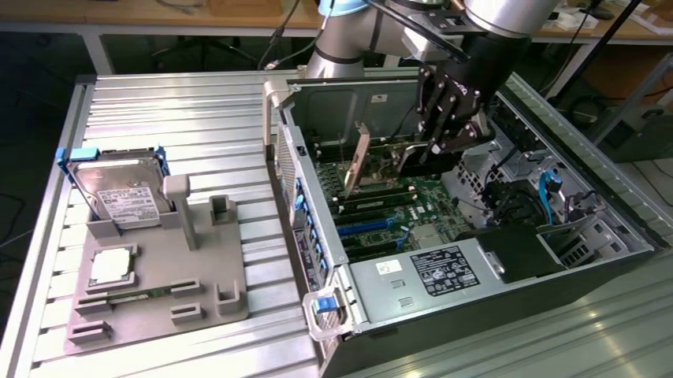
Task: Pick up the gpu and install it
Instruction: 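Insert the gpu into the slot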
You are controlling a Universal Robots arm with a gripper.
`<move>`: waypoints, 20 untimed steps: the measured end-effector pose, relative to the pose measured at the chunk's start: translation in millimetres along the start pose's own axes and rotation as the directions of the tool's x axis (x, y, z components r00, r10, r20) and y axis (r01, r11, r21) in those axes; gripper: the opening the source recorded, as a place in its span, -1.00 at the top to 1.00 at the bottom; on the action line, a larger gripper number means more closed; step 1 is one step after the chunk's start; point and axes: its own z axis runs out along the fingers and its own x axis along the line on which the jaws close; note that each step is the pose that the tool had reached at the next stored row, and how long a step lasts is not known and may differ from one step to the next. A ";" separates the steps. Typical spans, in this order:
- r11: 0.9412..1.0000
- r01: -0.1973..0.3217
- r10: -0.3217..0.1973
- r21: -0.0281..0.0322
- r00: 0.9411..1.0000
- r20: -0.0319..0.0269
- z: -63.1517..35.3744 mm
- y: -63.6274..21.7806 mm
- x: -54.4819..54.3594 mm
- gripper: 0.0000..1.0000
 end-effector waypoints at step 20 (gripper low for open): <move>1.000 0.000 0.000 0.000 1.000 0.000 9.4 -0.4 0.2 0.46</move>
